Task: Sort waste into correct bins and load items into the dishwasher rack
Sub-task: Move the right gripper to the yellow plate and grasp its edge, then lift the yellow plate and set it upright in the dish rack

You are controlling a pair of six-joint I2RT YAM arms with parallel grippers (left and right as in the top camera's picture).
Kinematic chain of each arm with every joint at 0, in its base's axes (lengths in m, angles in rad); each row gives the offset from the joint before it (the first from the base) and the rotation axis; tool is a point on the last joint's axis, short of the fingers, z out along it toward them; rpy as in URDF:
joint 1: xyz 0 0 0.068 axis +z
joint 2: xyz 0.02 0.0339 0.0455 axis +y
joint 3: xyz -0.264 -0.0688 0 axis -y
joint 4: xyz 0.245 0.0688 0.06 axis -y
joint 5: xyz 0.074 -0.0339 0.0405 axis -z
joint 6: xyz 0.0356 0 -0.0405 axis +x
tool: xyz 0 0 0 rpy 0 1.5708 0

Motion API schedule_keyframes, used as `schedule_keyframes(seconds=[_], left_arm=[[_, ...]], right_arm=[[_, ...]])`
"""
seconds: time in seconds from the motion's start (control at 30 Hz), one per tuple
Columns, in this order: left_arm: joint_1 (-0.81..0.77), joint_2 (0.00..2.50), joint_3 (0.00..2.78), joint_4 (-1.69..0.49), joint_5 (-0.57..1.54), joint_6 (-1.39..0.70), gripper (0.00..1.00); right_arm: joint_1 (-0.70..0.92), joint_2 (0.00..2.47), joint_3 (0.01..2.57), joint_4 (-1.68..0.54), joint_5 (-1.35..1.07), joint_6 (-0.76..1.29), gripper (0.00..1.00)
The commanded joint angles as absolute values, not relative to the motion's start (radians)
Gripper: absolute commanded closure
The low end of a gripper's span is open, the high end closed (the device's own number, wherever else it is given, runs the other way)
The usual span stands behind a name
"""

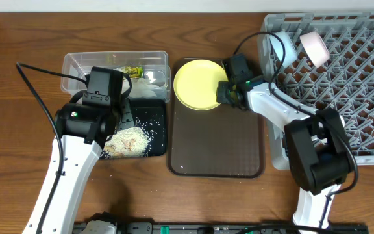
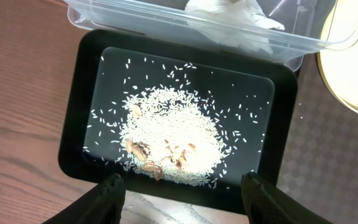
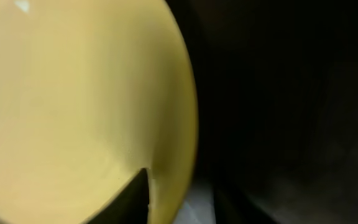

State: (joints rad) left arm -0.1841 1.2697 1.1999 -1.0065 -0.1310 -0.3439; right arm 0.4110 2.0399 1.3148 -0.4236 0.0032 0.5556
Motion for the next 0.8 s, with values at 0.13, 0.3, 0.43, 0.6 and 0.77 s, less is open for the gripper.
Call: schedule_keyframes(seconds=[0.13, 0.3, 0.43, 0.6, 0.77], left_arm=[[-0.18, 1.272, 1.199, -1.014, -0.142, -0.354, 0.37], [-0.18, 1.272, 1.199, -1.014, -0.142, -0.354, 0.37], [-0.18, 1.272, 1.199, -1.013, -0.142, -0.353, 0.37], [-0.18, 1.272, 1.199, -1.013, -0.142, -0.353, 0.36], [-0.18, 1.272, 1.199, -1.013, -0.142, -0.353, 0.37]], right_arm=[[0.422, 2.049, 1.326, -0.469, 0.056, 0.609, 0.92], [0.398, 1.975, 1.326, -0.488, 0.057, 0.545, 0.99], [0.382, 1.855, 1.326, -0.528, 0.12, 0.463, 0.99], [0.348, 1.672, 1.326, -0.614, 0.227, 0.326, 0.99], [0.284, 1.499, 1.326, -0.677, 0.418, 0.183, 0.99]])
